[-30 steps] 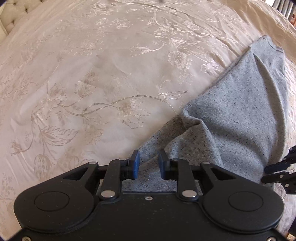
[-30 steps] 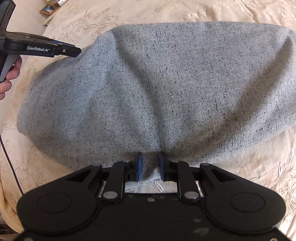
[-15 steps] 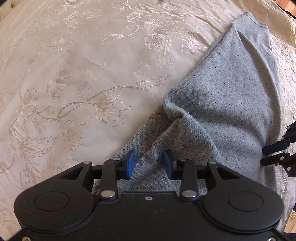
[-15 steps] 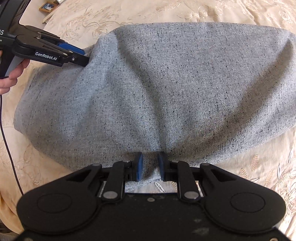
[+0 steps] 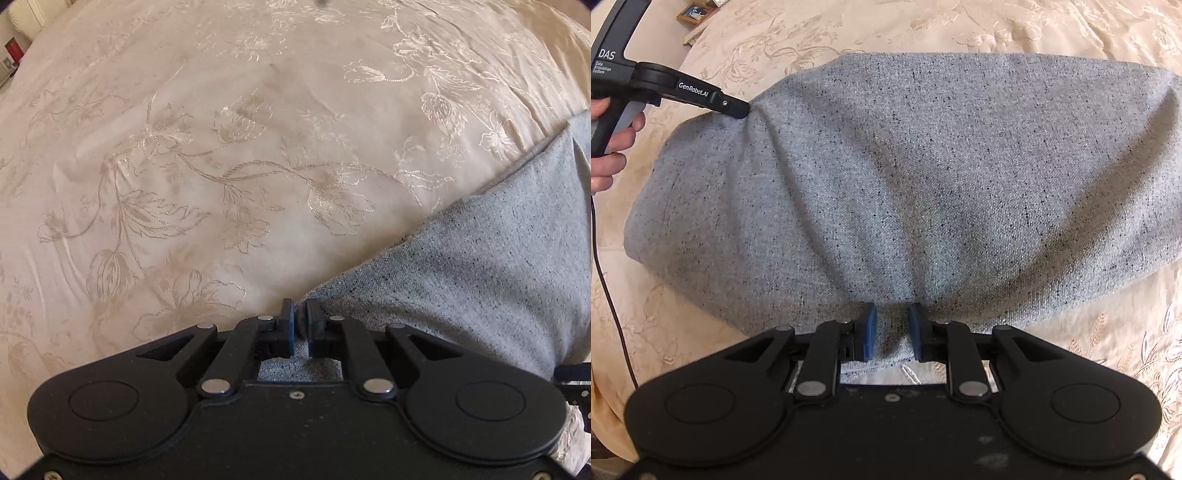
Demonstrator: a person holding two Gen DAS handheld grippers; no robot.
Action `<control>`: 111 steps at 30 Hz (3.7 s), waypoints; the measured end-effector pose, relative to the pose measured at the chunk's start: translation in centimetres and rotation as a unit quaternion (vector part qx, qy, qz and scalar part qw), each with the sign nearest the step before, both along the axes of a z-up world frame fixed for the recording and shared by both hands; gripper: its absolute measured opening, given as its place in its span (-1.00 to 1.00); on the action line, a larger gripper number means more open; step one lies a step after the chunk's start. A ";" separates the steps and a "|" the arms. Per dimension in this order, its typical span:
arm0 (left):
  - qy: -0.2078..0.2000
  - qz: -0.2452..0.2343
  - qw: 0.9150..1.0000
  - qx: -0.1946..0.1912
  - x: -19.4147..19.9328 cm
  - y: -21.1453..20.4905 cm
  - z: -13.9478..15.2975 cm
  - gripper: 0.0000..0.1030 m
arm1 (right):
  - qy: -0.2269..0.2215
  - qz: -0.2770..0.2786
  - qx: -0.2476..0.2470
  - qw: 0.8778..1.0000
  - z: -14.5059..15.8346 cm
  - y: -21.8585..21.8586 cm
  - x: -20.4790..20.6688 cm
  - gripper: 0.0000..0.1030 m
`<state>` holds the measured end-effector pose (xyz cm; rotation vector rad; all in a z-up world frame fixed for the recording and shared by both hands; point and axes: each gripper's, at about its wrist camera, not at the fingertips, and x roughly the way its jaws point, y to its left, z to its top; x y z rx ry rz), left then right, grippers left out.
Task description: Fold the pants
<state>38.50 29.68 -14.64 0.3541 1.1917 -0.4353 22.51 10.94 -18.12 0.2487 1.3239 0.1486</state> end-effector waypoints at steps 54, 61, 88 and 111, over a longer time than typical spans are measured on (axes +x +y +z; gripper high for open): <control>-0.154 0.265 0.949 0.073 -22.2 -12.7 3.1 -0.67 | -0.055 0.097 0.096 0.989 8.1 -14.4 -9.7 -0.53; -0.137 0.313 0.939 0.029 -25.0 -11.4 5.9 -0.99 | -0.042 0.079 0.104 0.991 7.4 -15.4 -10.0 -0.53; 0.008 0.133 0.991 0.027 -22.8 -10.7 -3.2 -0.71 | -0.035 0.044 -0.025 0.998 0.4 -9.7 -2.0 -0.73; -0.144 0.110 0.982 0.057 -14.8 -2.9 4.2 -0.72 | -0.091 -0.100 -0.045 0.990 3.9 -13.7 1.1 -0.54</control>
